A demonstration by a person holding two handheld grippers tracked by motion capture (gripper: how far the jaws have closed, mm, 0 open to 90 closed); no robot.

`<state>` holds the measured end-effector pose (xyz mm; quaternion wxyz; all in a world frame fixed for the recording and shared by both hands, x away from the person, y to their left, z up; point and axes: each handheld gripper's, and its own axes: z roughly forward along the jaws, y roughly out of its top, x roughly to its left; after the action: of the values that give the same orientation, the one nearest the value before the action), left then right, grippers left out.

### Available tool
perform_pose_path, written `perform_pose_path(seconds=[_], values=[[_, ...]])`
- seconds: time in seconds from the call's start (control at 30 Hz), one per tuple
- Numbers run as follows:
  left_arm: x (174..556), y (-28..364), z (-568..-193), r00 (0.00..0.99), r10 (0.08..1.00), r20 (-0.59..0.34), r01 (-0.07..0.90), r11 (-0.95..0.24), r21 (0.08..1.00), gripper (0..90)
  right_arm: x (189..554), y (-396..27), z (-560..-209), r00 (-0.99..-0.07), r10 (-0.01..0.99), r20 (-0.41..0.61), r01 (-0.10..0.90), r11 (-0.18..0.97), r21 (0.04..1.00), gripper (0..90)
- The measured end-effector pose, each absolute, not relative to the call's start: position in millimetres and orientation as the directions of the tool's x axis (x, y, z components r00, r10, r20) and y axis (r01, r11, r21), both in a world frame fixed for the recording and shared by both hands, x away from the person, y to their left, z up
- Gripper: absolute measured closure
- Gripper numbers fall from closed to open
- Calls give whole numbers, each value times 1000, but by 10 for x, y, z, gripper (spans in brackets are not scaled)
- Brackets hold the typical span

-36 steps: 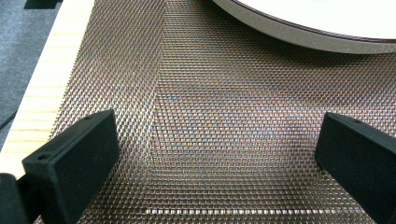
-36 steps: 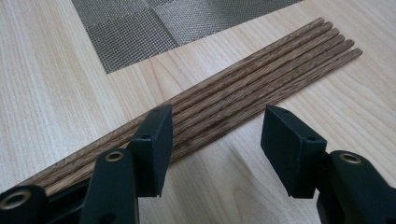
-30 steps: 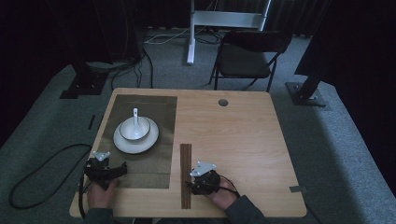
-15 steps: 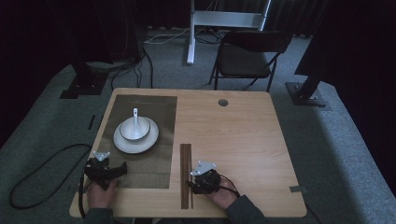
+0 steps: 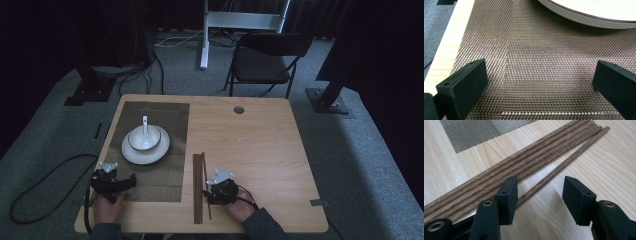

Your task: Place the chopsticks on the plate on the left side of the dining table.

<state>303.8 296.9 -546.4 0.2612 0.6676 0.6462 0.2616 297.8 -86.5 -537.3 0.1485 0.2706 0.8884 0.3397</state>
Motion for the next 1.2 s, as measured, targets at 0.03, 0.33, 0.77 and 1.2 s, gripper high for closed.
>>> perform_pose_path(seconds=[0.03,0.33,0.77,1.2], values=[[3038,2969,-5464,28,1000,12,726,-28,687,2,2978,-865,-5373,-809,582,-80,380,623,684,457],[3038,2969,-5464,28,1000,12,726,-28,687,2,3021,-925,-5366,-799,596,-84,391,620,680,507],[3038,2969,-5464,28,1000,12,726,-28,687,2,3116,-953,-5338,-791,604,-94,405,633,659,592],[3038,2969,-5464,28,1000,12,726,-28,687,2,3325,-883,-5330,-761,646,-61,459,602,653,604]])
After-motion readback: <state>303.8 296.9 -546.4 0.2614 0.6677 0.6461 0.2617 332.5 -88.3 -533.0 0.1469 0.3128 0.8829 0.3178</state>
